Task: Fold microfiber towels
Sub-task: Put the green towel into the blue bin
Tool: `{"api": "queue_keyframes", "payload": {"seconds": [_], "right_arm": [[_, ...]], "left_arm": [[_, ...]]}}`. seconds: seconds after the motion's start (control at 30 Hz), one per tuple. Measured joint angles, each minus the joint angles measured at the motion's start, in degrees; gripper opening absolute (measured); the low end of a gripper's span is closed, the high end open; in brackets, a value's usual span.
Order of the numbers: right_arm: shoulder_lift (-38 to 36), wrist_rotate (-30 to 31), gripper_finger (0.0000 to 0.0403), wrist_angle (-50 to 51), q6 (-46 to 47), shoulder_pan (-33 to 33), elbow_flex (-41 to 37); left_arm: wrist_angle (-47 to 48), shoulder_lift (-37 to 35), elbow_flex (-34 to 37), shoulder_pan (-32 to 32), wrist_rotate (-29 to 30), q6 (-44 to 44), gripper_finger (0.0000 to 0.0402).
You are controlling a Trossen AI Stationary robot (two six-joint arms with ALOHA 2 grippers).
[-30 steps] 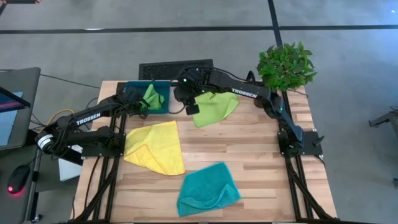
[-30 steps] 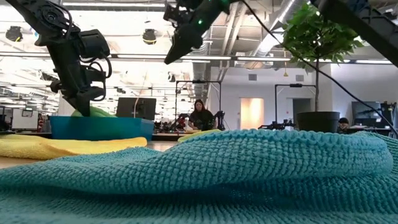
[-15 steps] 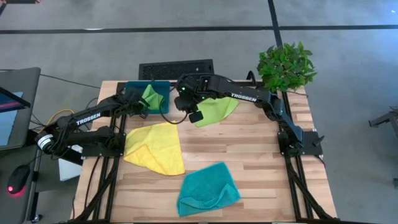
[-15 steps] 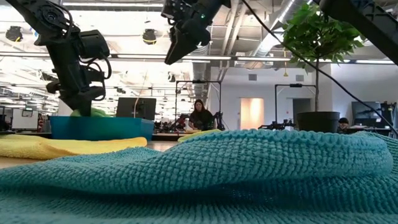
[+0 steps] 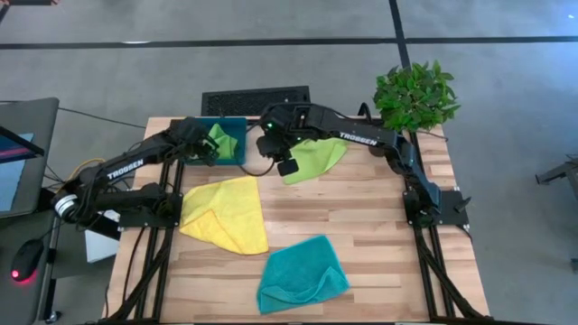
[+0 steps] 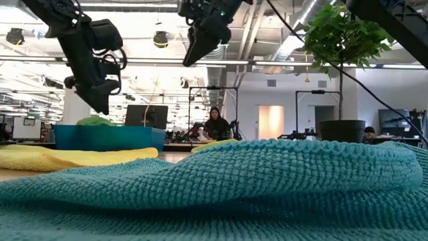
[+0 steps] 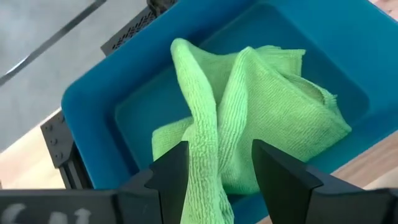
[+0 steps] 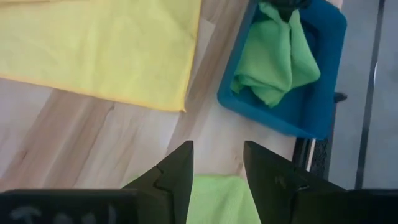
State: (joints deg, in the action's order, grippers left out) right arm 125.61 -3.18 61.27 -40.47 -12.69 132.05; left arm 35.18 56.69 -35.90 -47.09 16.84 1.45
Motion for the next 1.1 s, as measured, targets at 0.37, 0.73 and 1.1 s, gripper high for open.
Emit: {"api": "queue_keyframes", "payload": {"seconds": [0.37,0.73,1.1], "right_arm": [[-3.7,-0.1,0.0164,1.8,1.8,-0.1,-0.1],[-4.5,0.0,0.0161,1.7,3.4,-0.2,0.0],[-4.4,0.0,0.0161,1.7,3.4,-0.3,0.0]], "left_arm": [[-0.7,9.6,-3.9,-2.2,-0.1,0.3,0.0169],[4.8,20.5,-8.9,-0.5,3.2,-1.4,0.0169],[4.6,23.7,-9.3,0.2,4.8,-2.0,0.0167]]}}
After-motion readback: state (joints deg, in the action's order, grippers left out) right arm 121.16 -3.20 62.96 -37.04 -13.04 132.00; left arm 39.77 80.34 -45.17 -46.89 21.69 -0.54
